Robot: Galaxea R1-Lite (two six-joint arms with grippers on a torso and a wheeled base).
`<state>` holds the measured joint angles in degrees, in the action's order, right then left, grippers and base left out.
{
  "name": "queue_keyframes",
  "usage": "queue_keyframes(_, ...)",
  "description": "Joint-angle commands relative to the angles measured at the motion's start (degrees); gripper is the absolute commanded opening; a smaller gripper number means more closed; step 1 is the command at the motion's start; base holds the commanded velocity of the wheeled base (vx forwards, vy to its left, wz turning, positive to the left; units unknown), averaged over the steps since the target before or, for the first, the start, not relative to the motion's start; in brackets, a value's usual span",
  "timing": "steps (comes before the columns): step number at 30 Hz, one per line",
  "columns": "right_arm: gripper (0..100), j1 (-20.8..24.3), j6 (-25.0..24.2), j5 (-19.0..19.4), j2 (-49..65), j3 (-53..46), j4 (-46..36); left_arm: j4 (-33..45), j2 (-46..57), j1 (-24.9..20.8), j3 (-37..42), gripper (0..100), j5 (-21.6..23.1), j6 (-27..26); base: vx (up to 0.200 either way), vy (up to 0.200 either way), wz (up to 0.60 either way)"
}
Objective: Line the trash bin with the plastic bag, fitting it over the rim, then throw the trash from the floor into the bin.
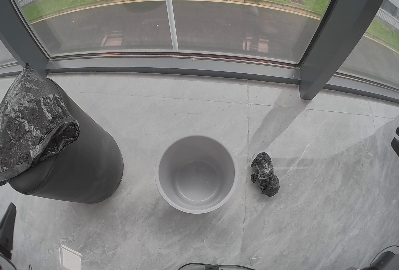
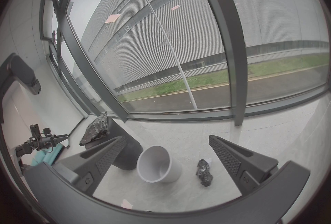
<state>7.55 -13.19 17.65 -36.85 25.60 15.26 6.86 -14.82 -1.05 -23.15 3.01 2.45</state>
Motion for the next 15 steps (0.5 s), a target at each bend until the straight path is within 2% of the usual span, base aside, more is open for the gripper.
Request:
queue_keyframes(1, 100, 5.1, -5.4, 4.1, -11.3, -1.9, 8.4, 4.6, -14.9, -4.4, -5.0, 100, -0.8, -11.0, 0.000, 0.000, 0.00)
queue_keyframes(3, 100, 5.3, -4.9, 4.0, -13.6, -2.9, 10.8, -0.4, -21.1, -4.1, -4.9, 100, -3.6, -20.9, 0.000, 0.000, 0.00)
queue_keyframes(9, 100, 5.0, -5.4, 4.1, -15.7, -3.8, 11.9, -12.9, -33.9, -4.1, -3.7, 100, -5.6, -38.6, 0.000, 0.000, 0.00)
queue_keyframes(14, 100, 5.0, -5.4, 4.1, -16.1, -4.1, 11.9, -18.3, -38.3, -4.2, -0.4, 100, -5.6, -47.7, 0.000, 0.000, 0.00)
queue_keyframes(15, 100, 5.0, -5.4, 4.1, -16.1, -4.2, 11.9, -20.3, -39.3, -3.9, 1.2, 100, -5.6, -51.0, 0.000, 0.000, 0.00)
